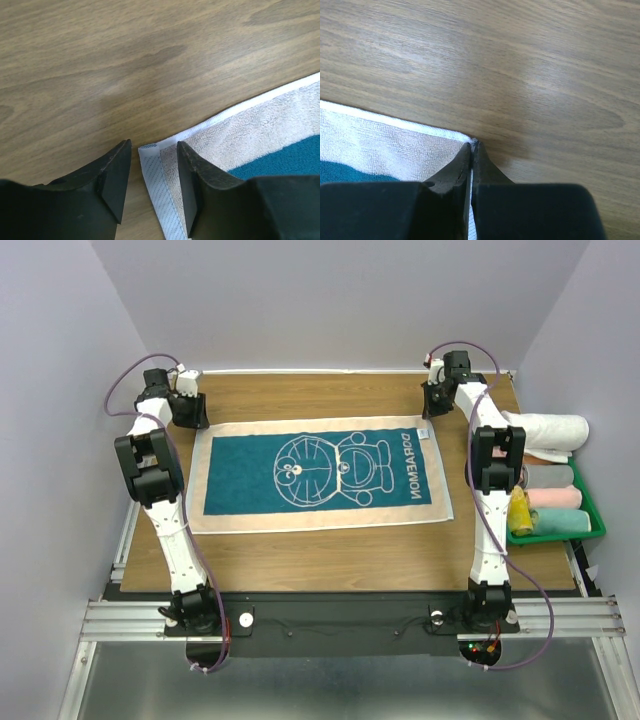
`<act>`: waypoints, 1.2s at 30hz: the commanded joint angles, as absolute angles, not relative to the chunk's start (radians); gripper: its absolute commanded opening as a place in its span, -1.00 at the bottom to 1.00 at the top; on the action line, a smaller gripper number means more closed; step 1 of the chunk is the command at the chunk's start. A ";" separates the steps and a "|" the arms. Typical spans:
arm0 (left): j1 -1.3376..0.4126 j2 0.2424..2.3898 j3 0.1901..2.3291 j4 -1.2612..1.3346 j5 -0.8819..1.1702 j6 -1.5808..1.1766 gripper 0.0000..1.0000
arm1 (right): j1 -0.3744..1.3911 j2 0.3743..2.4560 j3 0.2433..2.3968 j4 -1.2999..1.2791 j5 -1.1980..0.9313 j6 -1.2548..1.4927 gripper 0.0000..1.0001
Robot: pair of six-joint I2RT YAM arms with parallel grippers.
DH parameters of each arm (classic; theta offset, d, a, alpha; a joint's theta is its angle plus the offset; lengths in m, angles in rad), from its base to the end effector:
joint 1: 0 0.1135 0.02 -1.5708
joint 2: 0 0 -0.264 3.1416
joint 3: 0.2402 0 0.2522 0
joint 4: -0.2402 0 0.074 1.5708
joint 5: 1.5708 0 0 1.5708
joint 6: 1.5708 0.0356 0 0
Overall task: Roll the towels
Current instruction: Fold the towel
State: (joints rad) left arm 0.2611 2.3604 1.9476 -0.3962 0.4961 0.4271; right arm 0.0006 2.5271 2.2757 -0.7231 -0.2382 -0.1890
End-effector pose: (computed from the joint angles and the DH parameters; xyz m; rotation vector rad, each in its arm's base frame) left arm 0.5151 0.1201 0.1799 0.4157 2.2329 -0.2335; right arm 0.5489 0.0087 0.1730 -0.3305 2.4980 0.2272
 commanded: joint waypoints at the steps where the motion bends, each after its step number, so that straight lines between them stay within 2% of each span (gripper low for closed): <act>1: 0.259 2.362 1.961 -0.391 0.506 0.419 0.04 | 0.005 2.513 2.250 -0.738 -0.245 -0.201 -0.99; 5: 0.259 2.358 1.941 -0.396 0.505 0.423 0.03 | 0.005 2.514 2.250 -0.738 -0.245 -0.201 -0.99; 8: 0.261 2.352 1.921 -0.396 0.503 0.429 -0.14 | 0.005 2.513 2.250 -0.738 -0.244 -0.202 -0.99; 12: 0.259 2.344 1.920 -0.400 0.523 0.436 -0.41 | 0.005 2.511 2.253 -0.739 -0.250 -0.195 -0.99; 14: 0.261 2.344 1.965 -0.426 0.546 0.422 -0.76 | 0.005 2.499 2.250 -0.739 -0.258 -0.192 -0.99; 17: 0.262 2.329 2.016 -0.443 0.566 0.405 -0.97 | 0.005 2.481 2.253 -0.739 -0.256 -0.189 -0.99; 27: 0.264 2.214 2.017 -0.448 0.612 0.429 -1.00 | -0.032 2.407 2.278 -0.739 -0.285 -0.184 -0.99; 36: 0.327 2.053 1.925 -0.471 0.661 0.511 -1.00 | -0.057 2.235 2.135 -0.741 -0.318 -0.242 -0.99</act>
State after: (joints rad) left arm 0.2806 2.1834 1.9614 -0.4637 0.6102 0.4561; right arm -0.0368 2.3505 2.1754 -0.7502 -0.2916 -0.2070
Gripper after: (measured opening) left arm 0.026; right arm 0.033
